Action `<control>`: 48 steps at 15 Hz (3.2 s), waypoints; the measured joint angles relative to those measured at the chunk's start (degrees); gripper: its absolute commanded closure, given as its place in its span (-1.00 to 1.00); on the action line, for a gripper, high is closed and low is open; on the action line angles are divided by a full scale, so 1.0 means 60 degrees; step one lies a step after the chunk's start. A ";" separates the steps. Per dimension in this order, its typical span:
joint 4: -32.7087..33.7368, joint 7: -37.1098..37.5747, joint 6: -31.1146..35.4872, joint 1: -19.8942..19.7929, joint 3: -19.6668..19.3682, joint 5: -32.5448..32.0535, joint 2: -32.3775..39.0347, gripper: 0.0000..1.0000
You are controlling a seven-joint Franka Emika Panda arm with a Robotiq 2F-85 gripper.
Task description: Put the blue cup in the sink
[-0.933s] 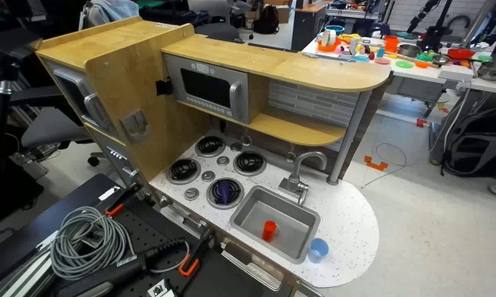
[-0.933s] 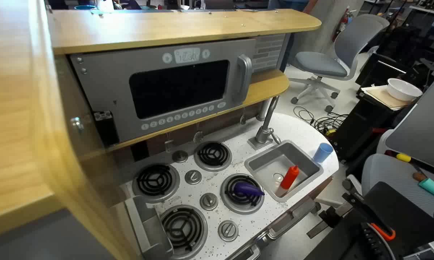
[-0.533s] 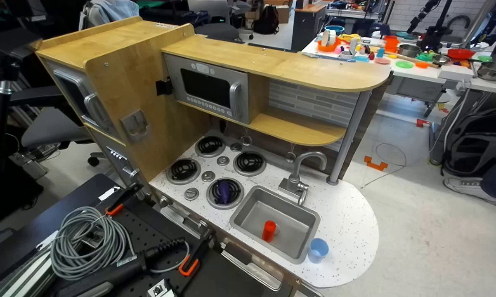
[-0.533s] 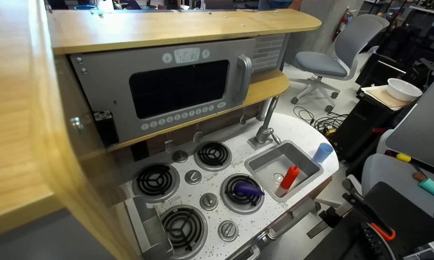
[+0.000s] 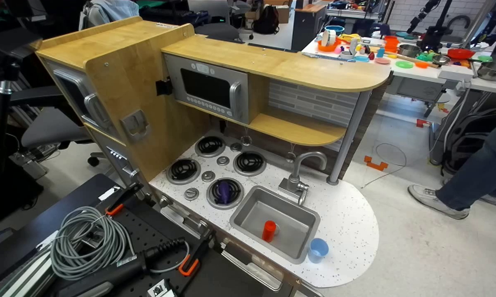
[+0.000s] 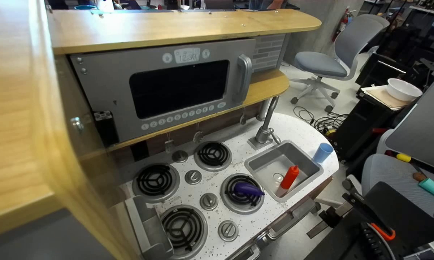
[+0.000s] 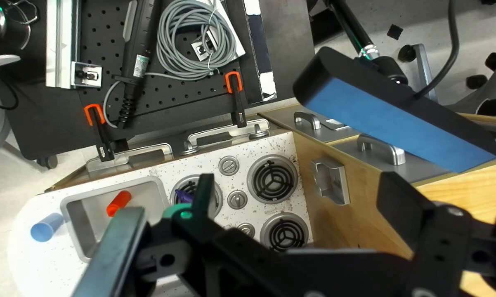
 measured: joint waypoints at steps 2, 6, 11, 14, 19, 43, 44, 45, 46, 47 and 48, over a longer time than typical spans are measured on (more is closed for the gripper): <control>0.0000 0.0000 0.0000 0.0000 0.0000 0.0000 0.0000 -1.00; -0.0002 0.0000 0.0000 -0.0004 0.0002 0.0000 0.0000 -1.00; -0.0033 -0.0014 -0.0001 -0.0017 0.0003 0.0001 0.0000 -1.00; -0.0067 -0.0014 0.0000 -0.0018 0.0003 0.0001 0.0000 -1.00; -0.0075 -0.0001 0.0067 -0.0057 0.0012 -0.0018 0.0000 -1.00; -0.0083 -0.1401 0.6678 -0.2128 -0.2454 -0.3566 0.6328 -1.00; 0.0025 -0.1586 0.6915 -0.2196 -0.2595 -0.3566 0.6661 -1.00; 0.0148 -0.1779 0.7144 -0.2274 -0.2719 -0.3566 0.7026 -1.00; 0.0277 -0.1967 0.7343 -0.2355 -0.2818 -0.3539 0.7394 -1.00; 0.0435 -0.2091 0.7515 -0.2437 -0.2919 -0.3518 0.7788 -1.00; 0.0605 -0.2180 0.7711 -0.2528 -0.3001 -0.3511 0.8190 -1.00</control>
